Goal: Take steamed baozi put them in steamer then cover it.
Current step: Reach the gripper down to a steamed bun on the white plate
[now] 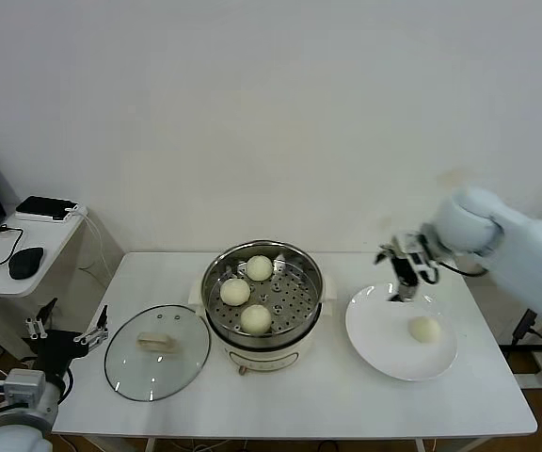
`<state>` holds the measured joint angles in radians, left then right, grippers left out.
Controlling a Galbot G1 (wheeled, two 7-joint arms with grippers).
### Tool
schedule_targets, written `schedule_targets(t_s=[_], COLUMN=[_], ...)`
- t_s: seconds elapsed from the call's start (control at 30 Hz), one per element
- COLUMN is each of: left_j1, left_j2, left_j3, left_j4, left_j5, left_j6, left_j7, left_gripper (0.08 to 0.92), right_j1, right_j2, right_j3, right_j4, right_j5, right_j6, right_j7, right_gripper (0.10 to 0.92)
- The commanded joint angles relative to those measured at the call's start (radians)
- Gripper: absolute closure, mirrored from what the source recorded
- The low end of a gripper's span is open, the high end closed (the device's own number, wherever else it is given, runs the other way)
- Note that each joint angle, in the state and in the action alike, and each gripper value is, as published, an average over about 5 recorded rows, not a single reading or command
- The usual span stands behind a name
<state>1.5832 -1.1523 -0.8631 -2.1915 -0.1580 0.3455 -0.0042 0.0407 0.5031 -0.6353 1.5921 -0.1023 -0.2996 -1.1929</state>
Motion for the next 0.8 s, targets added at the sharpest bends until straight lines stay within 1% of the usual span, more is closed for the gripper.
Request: schedule_targets(t_s=[0.03,0.2,0.37,0.53,0.8], left_j1=[-0.002,0.004,0.014,0.018,0.021], left_j2=[0.002,0.0,-0.003,-0.009,-0.014], left_j3=[0.019,0.014,0.002,-0.001,-0.009], left_j4=[0.005,0.001,-0.007,-0.002,0.009], left_j5=[0.003,0.007,0.008,0.012,0.015], left_j6=[0.0,0.001,0.002,0.001,0.0], left_j7=[0.0,-0.001,-0.001,-0.001,-0.001], left_gripper=[0.177,0.177,0.177,0.177,0.177], right_j1=[-0.423,-0.541,-0.553,-0.509,-0.426], right_j2=[-0.154,-0.098,-0.029,0.059,0.178], right_j3=[0.363,0.453,0.468,0.441,0.363], right_j4=[-0.045,-0.106,-0.195,-0.286,-0.382], right_j5=[-0.132,-0.215,-0.304,-0.326,-0.339], right_j6=[0.094,0.129,0.159,0.17,0.172], right_j7=[-0.063,-0.063,-0.039,-0.014,0.02], right_gripper=[0.203,0.203,0.203,0.203,0.203])
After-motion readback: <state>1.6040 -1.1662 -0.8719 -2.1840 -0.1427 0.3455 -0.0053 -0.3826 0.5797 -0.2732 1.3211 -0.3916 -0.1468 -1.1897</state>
